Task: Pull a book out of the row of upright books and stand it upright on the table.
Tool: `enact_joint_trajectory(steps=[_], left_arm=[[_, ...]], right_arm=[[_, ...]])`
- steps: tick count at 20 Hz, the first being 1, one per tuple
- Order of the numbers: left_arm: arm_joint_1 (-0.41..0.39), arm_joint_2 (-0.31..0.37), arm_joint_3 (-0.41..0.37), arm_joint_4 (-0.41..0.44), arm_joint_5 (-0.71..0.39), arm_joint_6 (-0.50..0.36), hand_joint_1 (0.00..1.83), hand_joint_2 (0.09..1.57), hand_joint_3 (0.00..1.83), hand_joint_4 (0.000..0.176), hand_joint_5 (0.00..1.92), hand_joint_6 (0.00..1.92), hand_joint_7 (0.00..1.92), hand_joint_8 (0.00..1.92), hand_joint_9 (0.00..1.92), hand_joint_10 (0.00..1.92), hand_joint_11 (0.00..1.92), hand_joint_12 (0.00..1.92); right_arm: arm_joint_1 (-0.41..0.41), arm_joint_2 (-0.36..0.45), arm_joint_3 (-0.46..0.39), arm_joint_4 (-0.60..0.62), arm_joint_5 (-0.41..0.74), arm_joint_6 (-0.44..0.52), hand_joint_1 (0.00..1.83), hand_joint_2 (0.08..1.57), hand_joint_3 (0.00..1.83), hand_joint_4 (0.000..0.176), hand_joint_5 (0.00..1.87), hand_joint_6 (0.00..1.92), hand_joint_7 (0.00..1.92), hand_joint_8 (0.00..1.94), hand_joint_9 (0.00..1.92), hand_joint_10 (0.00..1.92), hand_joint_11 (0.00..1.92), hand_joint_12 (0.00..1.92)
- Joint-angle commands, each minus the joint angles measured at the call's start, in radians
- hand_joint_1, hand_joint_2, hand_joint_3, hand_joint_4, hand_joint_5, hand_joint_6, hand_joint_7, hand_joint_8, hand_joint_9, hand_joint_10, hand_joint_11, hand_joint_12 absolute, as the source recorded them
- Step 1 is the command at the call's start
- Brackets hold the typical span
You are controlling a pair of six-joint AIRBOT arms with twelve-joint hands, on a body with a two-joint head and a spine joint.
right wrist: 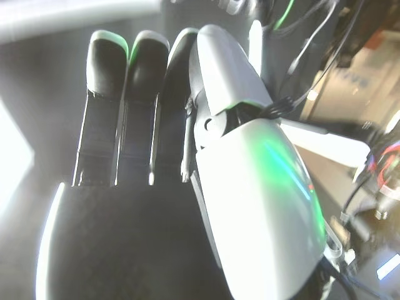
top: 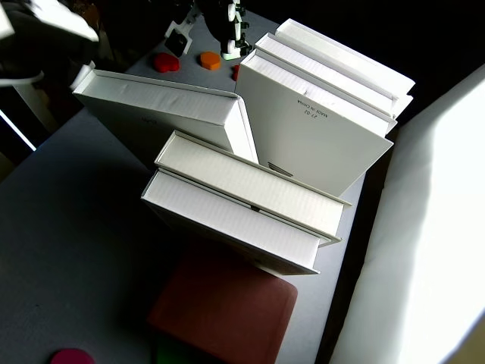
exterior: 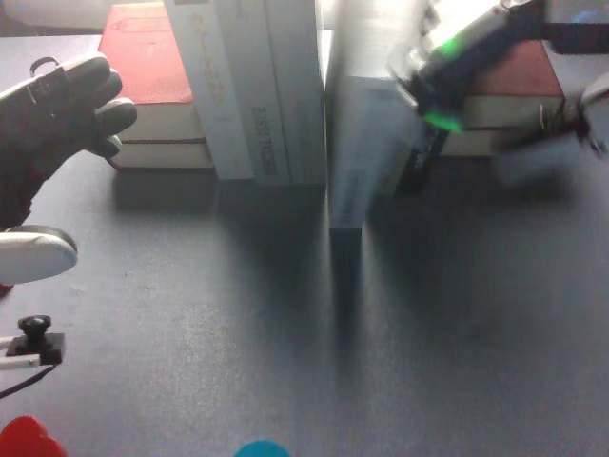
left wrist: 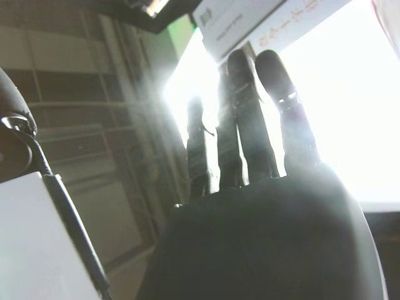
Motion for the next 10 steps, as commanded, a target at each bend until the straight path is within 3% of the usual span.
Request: enact_joint_trajectory(steps=[1, 2, 3, 4, 6, 7, 8, 9, 10], left_arm=[[-0.006, 0.000, -0.001, -0.018, -0.123, -0.011, 1.11, 0.70, 0.02, 0.050, 0.43, 0.00, 0.34, 0.00, 0.46, 0.00, 0.00, 1.50], [-0.006, 0.003, -0.005, -0.018, -0.123, -0.011, 1.14, 0.72, 0.02, 0.032, 0.41, 0.00, 0.32, 0.00, 0.45, 0.00, 0.00, 1.53], [-0.006, 0.007, -0.010, -0.018, -0.123, -0.011, 1.13, 0.73, 0.01, 0.033, 0.42, 0.00, 0.31, 0.00, 0.46, 0.00, 0.00, 1.55], [-0.005, 0.010, -0.014, -0.021, -0.123, -0.011, 1.18, 0.71, 0.00, 0.035, 0.46, 0.01, 0.36, 0.01, 0.47, 0.01, 0.00, 1.60], [-0.002, 0.011, -0.016, -0.023, -0.123, -0.011, 1.18, 0.71, 0.00, 0.025, 0.44, 0.00, 0.39, 0.02, 0.46, 0.00, 0.00, 1.61], [-0.003, 0.010, -0.015, -0.021, -0.123, -0.011, 1.16, 0.70, 0.00, 0.024, 0.44, 0.00, 0.38, 0.01, 0.45, 0.00, 0.00, 1.61], [-0.004, 0.008, -0.013, -0.020, -0.123, -0.011, 1.16, 0.69, 0.00, 0.031, 0.46, 0.01, 0.37, 0.01, 0.47, 0.01, 0.00, 1.61], [-0.004, 0.006, -0.012, -0.020, -0.123, -0.011, 1.14, 0.69, 0.00, 0.039, 0.45, 0.01, 0.36, 0.00, 0.46, 0.00, 0.00, 1.58], [-0.003, 0.005, -0.012, -0.020, -0.123, -0.011, 1.14, 0.70, 0.00, 0.033, 0.44, 0.00, 0.35, 0.00, 0.45, 0.00, 0.00, 1.57]], right_arm=[[0.020, -0.001, 0.000, 0.097, 0.007, 0.009, 0.77, 0.75, 0.00, 0.167, 0.00, 0.01, 0.01, 0.01, 0.01, 0.01, 0.00, 0.11], [0.020, 0.002, 0.001, 0.095, 0.003, 0.008, 0.74, 0.75, 0.00, 0.169, 0.00, 0.00, 0.00, 0.00, 0.00, 0.00, 0.00, 0.11], [0.024, 0.003, 0.002, 0.086, 0.003, 0.004, 0.76, 0.72, 0.00, 0.175, 0.00, 0.00, 0.00, 0.00, 0.00, 0.00, 0.00, 0.11], [0.037, 0.003, 0.002, 0.070, 0.002, 0.004, 0.72, 0.80, 0.01, 0.176, 0.00, 0.00, 0.00, 0.00, 0.00, 0.00, 0.00, 0.02], [0.076, -0.003, -0.006, 0.032, 0.001, 0.004, 0.68, 0.79, 0.00, 0.176, 0.00, 0.00, 0.00, 0.00, 0.00, 0.00, 0.00, 0.00], [0.091, -0.003, -0.013, 0.022, 0.001, 0.004, 0.73, 0.77, 0.00, 0.144, 0.00, 0.00, 0.00, 0.00, 0.00, 0.00, 0.00, 0.00], [0.117, 0.004, -0.023, 0.001, 0.001, 0.004, 0.78, 0.77, 0.00, 0.155, 0.00, 0.00, 0.00, 0.00, 0.00, 0.00, 0.00, 0.00], [0.145, 0.017, -0.038, -0.022, 0.001, 0.008, 0.77, 0.78, 0.00, 0.115, 0.00, 0.00, 0.00, 0.00, 0.00, 0.00, 0.00, 0.55], [0.157, 0.029, -0.053, -0.034, 0.002, 0.011, 0.87, 0.76, 0.00, 0.149, 0.00, 0.00, 0.00, 0.00, 0.00, 0.00, 0.00, 0.28]])
